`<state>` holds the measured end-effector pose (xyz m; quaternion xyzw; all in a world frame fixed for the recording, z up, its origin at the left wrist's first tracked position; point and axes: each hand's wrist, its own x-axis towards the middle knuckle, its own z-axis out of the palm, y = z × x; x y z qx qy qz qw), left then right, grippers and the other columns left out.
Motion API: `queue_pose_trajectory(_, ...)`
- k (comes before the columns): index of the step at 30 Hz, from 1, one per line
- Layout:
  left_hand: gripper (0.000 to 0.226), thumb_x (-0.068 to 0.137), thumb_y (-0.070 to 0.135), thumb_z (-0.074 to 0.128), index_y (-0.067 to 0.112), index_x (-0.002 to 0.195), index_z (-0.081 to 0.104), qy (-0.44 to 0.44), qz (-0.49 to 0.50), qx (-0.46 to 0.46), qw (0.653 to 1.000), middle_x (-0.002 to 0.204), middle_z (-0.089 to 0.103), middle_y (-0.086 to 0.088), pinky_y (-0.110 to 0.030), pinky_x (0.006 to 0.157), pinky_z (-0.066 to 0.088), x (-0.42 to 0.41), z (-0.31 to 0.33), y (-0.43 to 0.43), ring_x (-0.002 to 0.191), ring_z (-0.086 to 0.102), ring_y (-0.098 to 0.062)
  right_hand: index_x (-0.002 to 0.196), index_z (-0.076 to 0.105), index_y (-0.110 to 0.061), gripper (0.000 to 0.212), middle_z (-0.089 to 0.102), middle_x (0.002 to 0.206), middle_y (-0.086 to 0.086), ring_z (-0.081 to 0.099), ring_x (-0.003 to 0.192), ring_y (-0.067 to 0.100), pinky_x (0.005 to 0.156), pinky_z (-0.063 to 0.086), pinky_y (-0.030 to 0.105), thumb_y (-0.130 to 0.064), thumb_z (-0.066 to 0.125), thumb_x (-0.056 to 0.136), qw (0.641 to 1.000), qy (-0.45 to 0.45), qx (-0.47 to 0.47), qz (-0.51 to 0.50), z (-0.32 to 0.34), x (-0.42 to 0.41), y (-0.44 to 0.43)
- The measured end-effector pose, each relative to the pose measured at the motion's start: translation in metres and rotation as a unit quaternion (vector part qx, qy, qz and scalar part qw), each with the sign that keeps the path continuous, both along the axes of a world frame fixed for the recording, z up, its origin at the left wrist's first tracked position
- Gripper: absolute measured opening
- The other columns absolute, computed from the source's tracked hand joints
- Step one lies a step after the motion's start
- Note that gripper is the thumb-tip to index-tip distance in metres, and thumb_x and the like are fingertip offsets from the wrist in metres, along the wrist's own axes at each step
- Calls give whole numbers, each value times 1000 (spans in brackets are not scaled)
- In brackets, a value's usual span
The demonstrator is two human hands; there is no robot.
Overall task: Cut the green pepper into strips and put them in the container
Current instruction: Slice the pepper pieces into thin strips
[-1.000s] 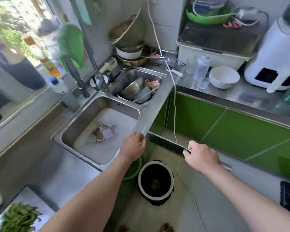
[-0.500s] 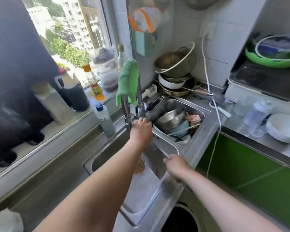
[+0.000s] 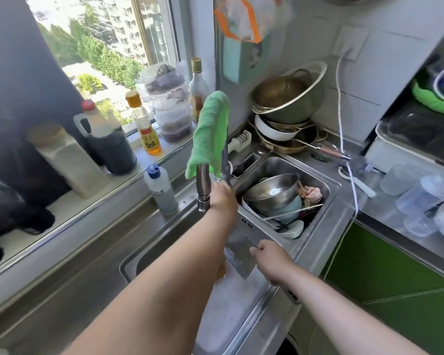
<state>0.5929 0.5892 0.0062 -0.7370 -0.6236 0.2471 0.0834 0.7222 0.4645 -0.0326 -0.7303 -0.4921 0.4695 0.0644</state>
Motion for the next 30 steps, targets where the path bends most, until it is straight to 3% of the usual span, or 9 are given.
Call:
queue_pose_trajectory(3, 38, 90, 11, 38, 7, 123, 56, -301, -49, 93, 948, 122, 60, -13, -42, 103, 40, 0, -28, -41, 116, 55, -30, 72, 38, -18, 33, 42, 66, 2, 39, 49, 19, 38, 30, 20, -31, 48, 101, 1000, 5, 0, 12, -1, -1, 0)
queue_pose_trajectory(6, 30, 97, 12, 43, 10, 111, 69, -588, 116, 64, 798, 105, 70, -6, -33, 81, 53, -10, -51, -91, 97, 64, -22, 73, 43, -20, 29, 51, 72, 5, 48, 52, 22, 37, 33, 21, -30, 49, 99, 1000, -2, 3, 25, -2, -1, -4)
queue_pose_trajectory(7, 28, 99, 13, 42, 13, 106, 69, -661, 226, 33, 715, 92, 70, -1, -28, 69, 52, -16, -58, -100, 82, 64, -17, 73, 43, -20, 29, 53, 75, 6, 49, 54, 23, 37, 34, 21, -30, 49, 100, 1000, -8, 2, 26, -4, -1, -5)
queue_pose_trajectory(10, 24, 100, 6, 36, 13, 87, 55, -797, 537, -20, 275, 65, 48, 1, -19, 48, 36, -35, -62, -97, 54, 43, -12, 76, 46, -17, 28, 57, 78, 9, 50, 52, 22, 38, 34, 20, -29, 47, 101, 1000, 3, -20, 7, -10, -6, -7)
queue_pose_trajectory(11, 22, 101, 4, 38, 11, 88, 55, -799, 562, -12, 212, 68, 48, -2, -18, 51, 38, -41, -65, -93, 56, 44, -12, 78, 46, -15, 27, 57, 77, 11, 47, 49, 21, 39, 34, 19, -28, 47, 102, 999, 17, -29, -5, -12, -9, -8)
queue_pose_trajectory(15, 15, 94, -6, 48, 3, 94, 61, -798, 551, -29, 243, 79, 57, -8, -19, 53, 51, -51, -62, -86, 64, 55, -16, 79, 46, -13, 24, 50, 67, 10, 37, 40, 17, 43, 31, 18, -23, 47, 102, 995, 68, -59, -42, -16, -21, -7)
queue_pose_trajectory(19, 7, 82, 6, 72, 8, 83, 78, -721, 548, 56, 421, 64, 65, 1, -16, 47, 45, -76, -60, -91, 49, 56, -11, 83, 45, -17, 24, 43, 55, 1, 32, 36, 15, 47, 29, 19, -25, 42, 106, 978, 149, -117, -88, -13, -40, 1)
queue_pose_trajectory(24, 12, 92, 23, 68, 14, 95, 75, -706, 564, 52, 425, 85, 71, -1, -28, 74, 53, -124, -68, -101, 79, 67, -19, 97, 53, -17, 18, 44, 57, 0, 33, 37, 13, 46, 33, 22, -24, 40, 107, 947, 227, -155, -166, -14, -82, 19)
queue_pose_trajectory(30, 17, 99, 16, 56, 12, 87, 68, -729, 557, 33, 398, 80, 67, -6, -24, 58, 46, -148, -76, -108, 66, 59, -17, 88, 47, -13, 24, 41, 56, 2, 31, 36, 11, 39, 32, 19, -20, 34, 106, 900, 314, -177, -244, -9, -126, 28)
